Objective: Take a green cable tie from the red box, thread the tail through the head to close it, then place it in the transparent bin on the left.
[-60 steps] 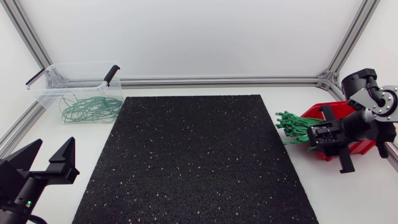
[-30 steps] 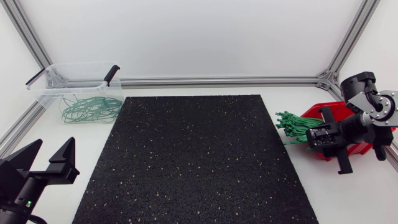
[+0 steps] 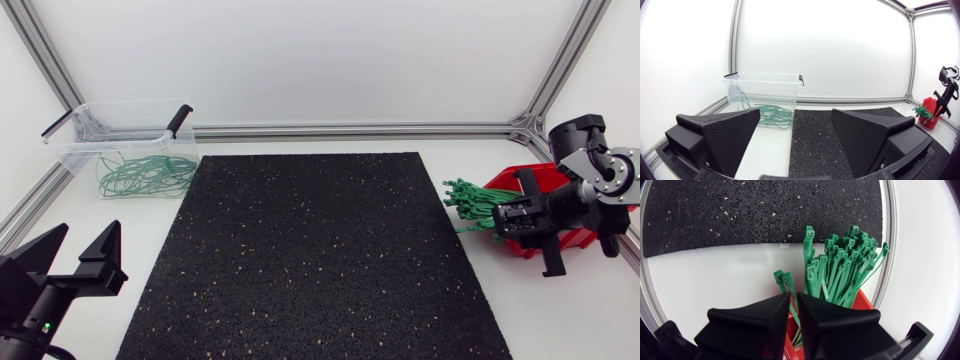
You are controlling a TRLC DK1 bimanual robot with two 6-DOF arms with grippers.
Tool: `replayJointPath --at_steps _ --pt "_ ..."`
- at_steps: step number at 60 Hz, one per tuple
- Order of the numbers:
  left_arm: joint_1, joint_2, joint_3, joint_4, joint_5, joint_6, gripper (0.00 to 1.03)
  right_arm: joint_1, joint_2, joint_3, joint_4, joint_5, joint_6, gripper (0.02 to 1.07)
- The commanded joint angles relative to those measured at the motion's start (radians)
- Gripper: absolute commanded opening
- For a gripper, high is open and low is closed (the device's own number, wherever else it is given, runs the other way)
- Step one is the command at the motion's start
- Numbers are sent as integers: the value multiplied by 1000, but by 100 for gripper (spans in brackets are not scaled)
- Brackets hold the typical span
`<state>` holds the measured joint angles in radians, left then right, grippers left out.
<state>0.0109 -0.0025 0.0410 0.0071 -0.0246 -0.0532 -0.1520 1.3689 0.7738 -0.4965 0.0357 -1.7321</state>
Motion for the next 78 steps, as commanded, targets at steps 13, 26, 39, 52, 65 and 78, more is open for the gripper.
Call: replayJointPath --at_steps 13,26,39,52,65,78 --pt "-2 -8 -38 -24 -8 -20 99 -1 -8 -50 41 13 0 8" --pt "0 -8 -38 -24 -8 -20 99 -1 -40 -61 42 13 -3 8" --pt "0 -8 -38 -24 -8 -20 99 -1 -88 -56 32 1 0 8" --pt "-2 -8 -38 -24 -8 -20 99 0 -133 -41 -7 -10 2 8" --pt "-2 -8 -38 -25 -8 -20 99 -1 -114 -47 -22 -8 0 8" --pt "0 -8 -38 -25 -8 -20 99 -1 -120 -102 -50 13 -20 8"
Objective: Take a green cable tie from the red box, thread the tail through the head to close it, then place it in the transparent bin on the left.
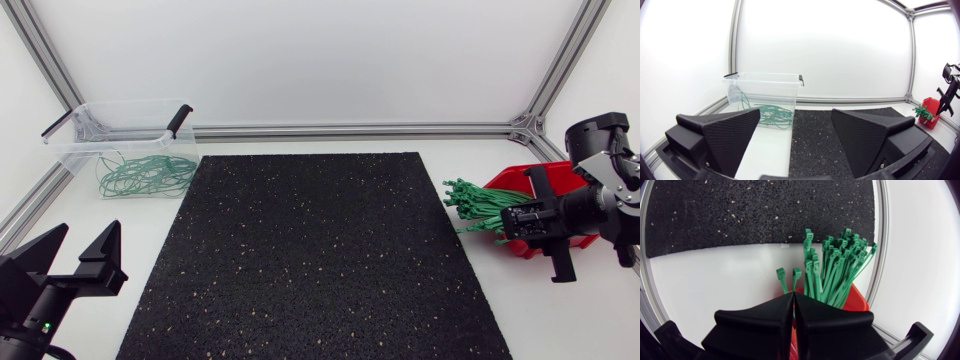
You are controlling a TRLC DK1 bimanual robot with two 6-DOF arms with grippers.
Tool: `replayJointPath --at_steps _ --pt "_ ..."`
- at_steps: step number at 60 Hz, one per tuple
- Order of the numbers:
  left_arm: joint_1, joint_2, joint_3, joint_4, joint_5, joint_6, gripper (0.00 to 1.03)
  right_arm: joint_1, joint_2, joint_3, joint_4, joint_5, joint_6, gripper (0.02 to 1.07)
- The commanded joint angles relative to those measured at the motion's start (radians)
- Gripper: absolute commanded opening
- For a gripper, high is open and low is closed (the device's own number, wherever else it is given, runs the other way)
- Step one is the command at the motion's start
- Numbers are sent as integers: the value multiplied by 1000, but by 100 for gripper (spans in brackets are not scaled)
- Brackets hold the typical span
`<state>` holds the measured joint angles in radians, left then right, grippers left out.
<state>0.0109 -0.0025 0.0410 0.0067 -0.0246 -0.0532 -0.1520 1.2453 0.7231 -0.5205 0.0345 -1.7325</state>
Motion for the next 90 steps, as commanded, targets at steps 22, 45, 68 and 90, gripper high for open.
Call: replayJointPath --at_steps 22,45,68,90 --pt "-5 -8 -38 -25 -8 -20 99 -21 -49 -125 -39 21 -71 8" --pt "-3 -8 -38 -25 -8 -20 99 -24 -64 -133 -18 24 -78 38" --pt "-2 -8 -38 -25 -8 -20 99 -20 -119 -151 -4 5 -93 40" --pt "-5 -8 -38 -25 -8 -20 99 0 -113 -116 40 -15 -55 40"
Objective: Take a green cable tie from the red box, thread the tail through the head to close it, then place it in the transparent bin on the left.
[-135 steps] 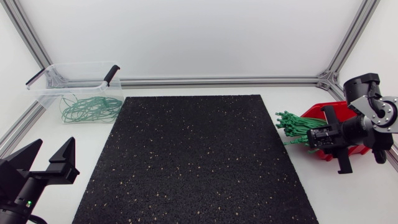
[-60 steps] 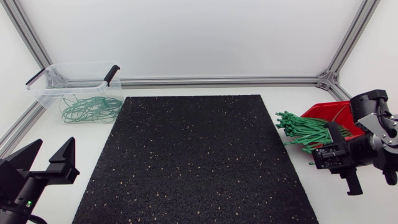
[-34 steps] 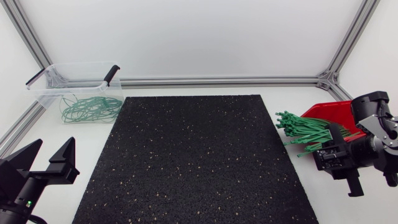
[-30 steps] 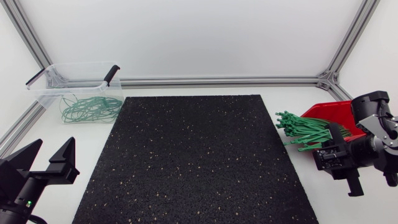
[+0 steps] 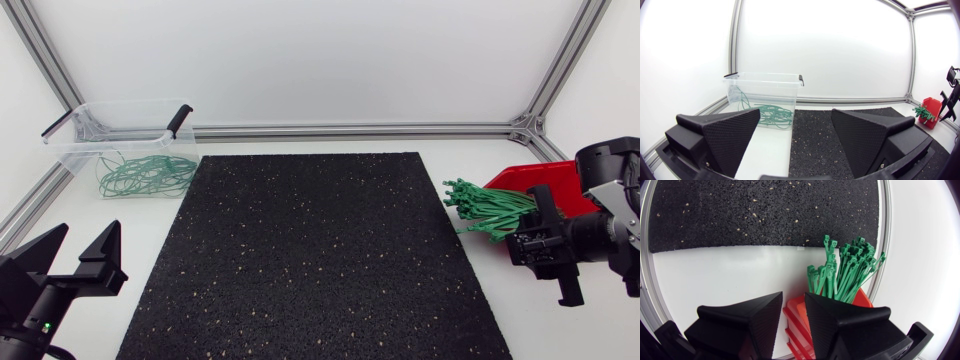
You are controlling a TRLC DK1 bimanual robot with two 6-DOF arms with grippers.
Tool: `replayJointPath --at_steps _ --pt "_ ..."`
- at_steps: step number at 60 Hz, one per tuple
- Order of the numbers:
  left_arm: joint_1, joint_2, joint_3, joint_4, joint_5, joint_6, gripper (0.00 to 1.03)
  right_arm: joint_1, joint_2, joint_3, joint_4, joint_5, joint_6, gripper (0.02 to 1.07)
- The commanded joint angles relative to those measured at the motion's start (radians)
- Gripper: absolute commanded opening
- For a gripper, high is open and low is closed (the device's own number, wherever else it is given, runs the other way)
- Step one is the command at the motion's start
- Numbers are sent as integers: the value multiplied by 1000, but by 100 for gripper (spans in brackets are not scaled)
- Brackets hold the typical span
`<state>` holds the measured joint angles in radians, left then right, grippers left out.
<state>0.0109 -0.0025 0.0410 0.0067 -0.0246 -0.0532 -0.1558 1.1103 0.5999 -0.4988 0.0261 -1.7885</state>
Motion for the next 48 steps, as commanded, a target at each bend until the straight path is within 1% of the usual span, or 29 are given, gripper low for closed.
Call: replayJointPath --at_steps 1,14,28,43,44,48 --pt "-5 -8 -38 -25 -8 -20 99 4 25 9 20 -6 5 40" --pt "-8 -8 -38 -25 -8 -20 99 2 43 31 48 -35 34 40" --pt "-9 -8 -38 -25 -8 -20 99 -8 66 23 118 -60 58 40" --pt "-9 -8 -38 -25 -8 -20 99 -19 88 15 158 -75 67 39" --pt "-9 -8 -38 -25 -8 -20 99 -21 89 14 161 -75 69 39" --pt "-9 -8 -38 -25 -8 -20 99 -22 97 14 180 -78 75 32"
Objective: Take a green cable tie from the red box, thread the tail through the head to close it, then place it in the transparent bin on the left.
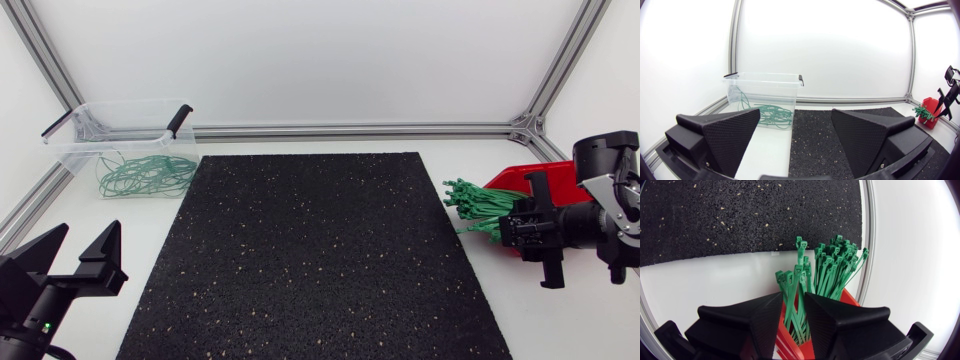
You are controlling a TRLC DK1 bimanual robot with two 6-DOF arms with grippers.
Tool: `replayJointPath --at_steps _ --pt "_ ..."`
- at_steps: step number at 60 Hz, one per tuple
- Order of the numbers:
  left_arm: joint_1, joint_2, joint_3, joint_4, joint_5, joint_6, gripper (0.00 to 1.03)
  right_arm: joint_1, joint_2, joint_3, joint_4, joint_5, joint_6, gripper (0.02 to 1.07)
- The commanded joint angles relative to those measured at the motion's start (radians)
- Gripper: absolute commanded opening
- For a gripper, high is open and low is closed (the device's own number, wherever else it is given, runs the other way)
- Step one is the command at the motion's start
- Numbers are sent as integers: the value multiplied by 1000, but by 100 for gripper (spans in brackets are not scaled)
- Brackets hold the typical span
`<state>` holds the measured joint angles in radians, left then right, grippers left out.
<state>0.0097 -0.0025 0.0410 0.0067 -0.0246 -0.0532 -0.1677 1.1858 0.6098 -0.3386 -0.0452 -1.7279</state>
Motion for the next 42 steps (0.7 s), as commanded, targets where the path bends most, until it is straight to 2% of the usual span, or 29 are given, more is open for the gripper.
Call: replayJointPath --at_steps 1,12,17,42 --pt "-8 -8 -38 -25 -8 -20 99 -10 23 5 21 -10 18 30" --pt "-10 -8 -38 -25 -8 -20 99 -16 35 8 33 -18 25 28" --pt "-11 -8 -38 -25 -8 -20 99 -19 41 10 38 -18 25 13" --pt "-14 -8 -38 -25 -8 -20 99 -30 49 45 44 -19 64 8"
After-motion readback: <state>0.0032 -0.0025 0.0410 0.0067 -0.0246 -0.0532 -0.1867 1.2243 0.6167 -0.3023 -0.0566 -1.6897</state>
